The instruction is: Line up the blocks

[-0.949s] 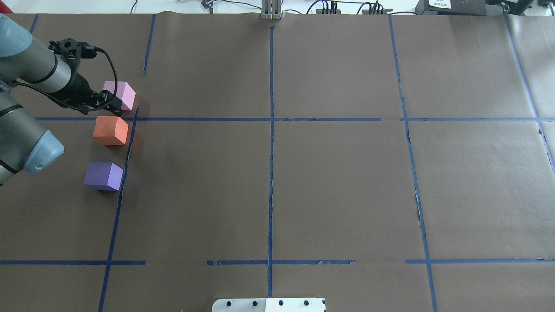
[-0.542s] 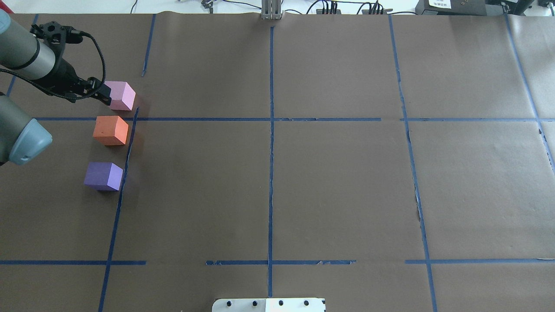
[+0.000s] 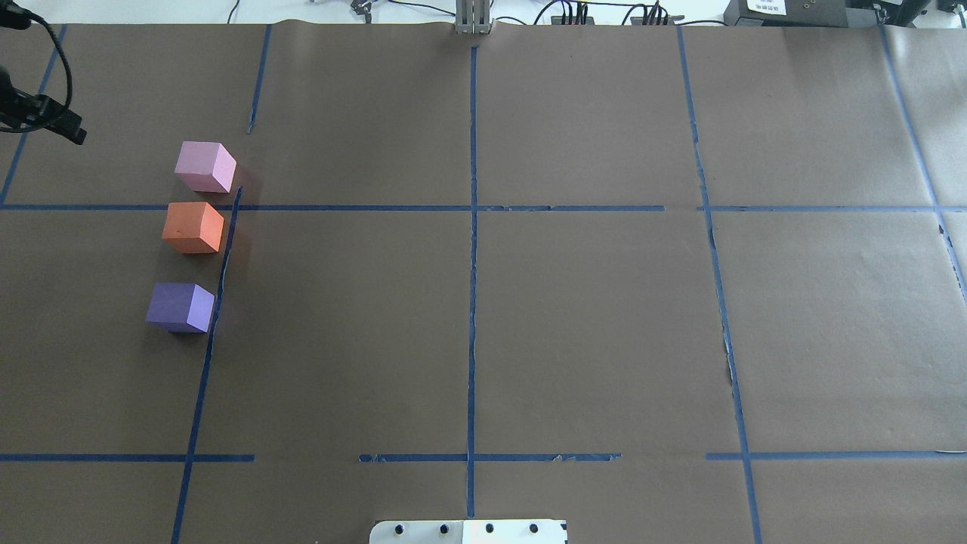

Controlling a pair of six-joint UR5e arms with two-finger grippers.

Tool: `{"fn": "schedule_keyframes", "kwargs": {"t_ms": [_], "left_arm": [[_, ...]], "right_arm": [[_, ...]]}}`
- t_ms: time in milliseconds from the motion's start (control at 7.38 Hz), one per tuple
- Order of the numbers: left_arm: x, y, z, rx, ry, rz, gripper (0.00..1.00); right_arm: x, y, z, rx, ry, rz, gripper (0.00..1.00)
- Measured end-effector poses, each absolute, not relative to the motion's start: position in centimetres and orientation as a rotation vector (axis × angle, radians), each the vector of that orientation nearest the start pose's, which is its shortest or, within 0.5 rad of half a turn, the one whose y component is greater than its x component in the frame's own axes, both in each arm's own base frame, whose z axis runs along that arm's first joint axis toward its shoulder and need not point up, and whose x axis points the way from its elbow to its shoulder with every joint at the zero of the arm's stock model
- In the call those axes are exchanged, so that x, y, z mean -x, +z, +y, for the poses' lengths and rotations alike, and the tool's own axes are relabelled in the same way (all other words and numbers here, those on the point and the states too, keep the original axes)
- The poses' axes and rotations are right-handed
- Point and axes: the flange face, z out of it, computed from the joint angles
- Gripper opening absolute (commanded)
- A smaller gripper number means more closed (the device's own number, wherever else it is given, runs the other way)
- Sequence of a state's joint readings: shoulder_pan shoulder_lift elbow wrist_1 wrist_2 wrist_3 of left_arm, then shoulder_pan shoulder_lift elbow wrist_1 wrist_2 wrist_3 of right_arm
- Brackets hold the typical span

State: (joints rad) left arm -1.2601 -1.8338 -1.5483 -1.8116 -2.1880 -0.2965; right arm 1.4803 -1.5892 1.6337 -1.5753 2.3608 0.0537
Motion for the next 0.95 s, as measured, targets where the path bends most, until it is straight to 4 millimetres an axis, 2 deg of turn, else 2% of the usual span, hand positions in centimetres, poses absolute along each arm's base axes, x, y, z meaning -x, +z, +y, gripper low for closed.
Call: {"fn": "schedule_keyframes", "kwargs": {"t_ms": [271, 542, 678, 949], "left_arm": [[-5.3, 54.8, -59.7, -0.265, 0.168, 0.701, 1.0], [0.2, 57.9, -57.6, -0.265, 0.166, 0.708, 1.0], [1.8, 59.1, -56.7, -0.265, 0.174, 0.71, 1.0], [3.6, 61.2, -54.9, -0.241, 0.169, 0.723, 1.0]], "right_arm": [[-1.8, 63.6, -49.0, 0.019, -0.051, -0.791, 1.0], [-1.8, 63.6, -49.0, 0.019, -0.051, -0.791, 1.0], [-1.8, 63.6, -49.0, 0.019, -0.051, -0.791, 1.0], [-1.8, 63.6, -49.0, 0.019, -0.051, -0.791, 1.0]]}}
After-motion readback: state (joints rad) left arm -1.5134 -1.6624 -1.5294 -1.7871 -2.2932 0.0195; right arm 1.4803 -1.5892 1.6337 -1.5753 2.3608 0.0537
